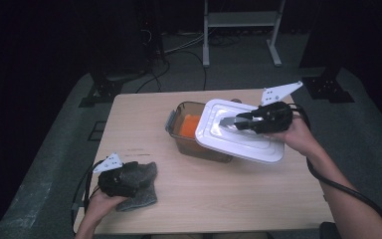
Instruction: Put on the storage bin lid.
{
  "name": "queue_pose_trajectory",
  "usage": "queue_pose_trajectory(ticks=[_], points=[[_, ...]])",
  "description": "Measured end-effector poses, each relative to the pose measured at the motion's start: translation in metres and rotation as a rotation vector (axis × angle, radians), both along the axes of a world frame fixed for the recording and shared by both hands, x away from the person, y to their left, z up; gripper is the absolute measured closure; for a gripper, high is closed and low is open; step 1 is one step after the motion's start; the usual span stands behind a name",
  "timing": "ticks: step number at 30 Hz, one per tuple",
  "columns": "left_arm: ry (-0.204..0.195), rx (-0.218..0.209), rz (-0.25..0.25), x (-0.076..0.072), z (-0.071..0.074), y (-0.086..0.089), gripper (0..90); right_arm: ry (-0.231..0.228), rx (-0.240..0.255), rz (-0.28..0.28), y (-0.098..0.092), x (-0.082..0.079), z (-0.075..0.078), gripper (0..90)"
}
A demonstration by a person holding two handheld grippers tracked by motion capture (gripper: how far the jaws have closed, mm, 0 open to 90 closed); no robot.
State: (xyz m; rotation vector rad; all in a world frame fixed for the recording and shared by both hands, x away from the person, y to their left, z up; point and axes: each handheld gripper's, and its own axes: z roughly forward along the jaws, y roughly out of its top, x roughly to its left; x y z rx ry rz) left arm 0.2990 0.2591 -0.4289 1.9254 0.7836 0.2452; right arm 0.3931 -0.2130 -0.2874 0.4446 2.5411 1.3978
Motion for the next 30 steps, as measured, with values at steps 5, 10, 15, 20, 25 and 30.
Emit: queue_pose_trajectory(ticks=[5,10,15,20,25,30], points=[[-0.001,-0.010,0.006,0.000,0.000,0.001,7.3,0.007,-0.002,0.017,0.012,0.009,-0.001,65.4],[0.001,-0.010,0.005,0.001,0.000,0.002,7.3,0.010,-0.006,0.029,0.022,0.016,-0.002,65.4],[0.000,-0.014,0.008,0.001,-0.001,0.003,7.2,0.011,0.000,0.041,0.031,0.024,-0.004,65.3],[0.000,-0.016,0.008,0.000,-0.001,0.003,7.2,0.020,-0.002,0.048,0.038,0.032,-0.008,65.4],[-0.002,-0.016,0.009,0.000,0.000,0.004,7.3,0.024,0.006,0.050,0.043,0.040,-0.012,65.3],[-0.002,-0.022,0.013,-0.001,0.000,0.005,7.3,0.035,0.016,0.062,0.050,0.047,-0.017,65.4]])
